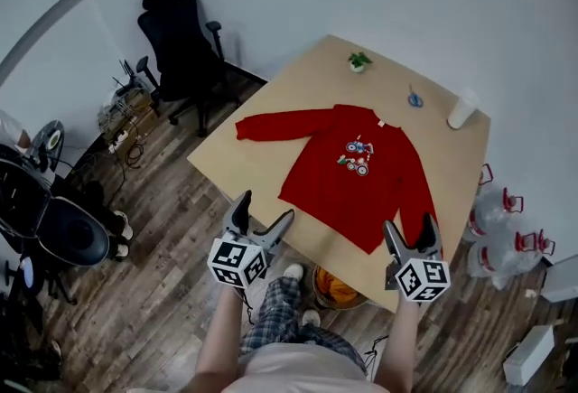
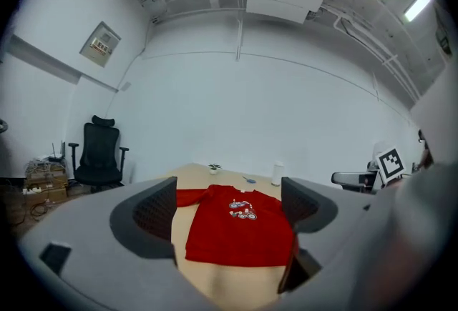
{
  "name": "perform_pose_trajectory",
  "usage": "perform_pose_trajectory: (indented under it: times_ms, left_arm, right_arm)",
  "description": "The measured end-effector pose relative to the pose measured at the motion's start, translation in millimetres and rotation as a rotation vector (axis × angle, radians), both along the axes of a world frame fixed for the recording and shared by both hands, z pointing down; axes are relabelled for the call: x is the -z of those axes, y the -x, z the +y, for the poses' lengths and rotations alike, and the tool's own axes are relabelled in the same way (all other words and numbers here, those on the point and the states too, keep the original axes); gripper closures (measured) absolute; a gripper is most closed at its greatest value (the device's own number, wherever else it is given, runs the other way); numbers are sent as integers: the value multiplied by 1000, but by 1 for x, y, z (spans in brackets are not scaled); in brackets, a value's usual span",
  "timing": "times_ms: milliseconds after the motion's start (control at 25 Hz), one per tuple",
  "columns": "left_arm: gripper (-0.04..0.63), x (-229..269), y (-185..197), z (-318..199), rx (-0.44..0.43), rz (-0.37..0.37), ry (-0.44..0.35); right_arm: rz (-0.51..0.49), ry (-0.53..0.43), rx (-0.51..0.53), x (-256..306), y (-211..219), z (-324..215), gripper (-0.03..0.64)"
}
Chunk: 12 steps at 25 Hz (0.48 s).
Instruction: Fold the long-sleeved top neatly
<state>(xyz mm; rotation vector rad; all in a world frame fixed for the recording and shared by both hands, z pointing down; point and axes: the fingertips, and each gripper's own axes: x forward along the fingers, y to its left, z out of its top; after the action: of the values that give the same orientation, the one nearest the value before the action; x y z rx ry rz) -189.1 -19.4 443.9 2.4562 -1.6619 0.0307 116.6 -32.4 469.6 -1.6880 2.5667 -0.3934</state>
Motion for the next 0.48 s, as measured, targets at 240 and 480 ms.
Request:
perform_pose_trajectory:
  times_ms: [240, 480]
  left_arm:
    - [156, -10, -5, -86, -138, 5, 11]
    - [156, -16, -12, -155, -263, -7, 31]
  right_arm:
    - [43, 6, -113, -3, 3, -45, 135]
    - [28, 1, -240, 1, 3, -85, 137]
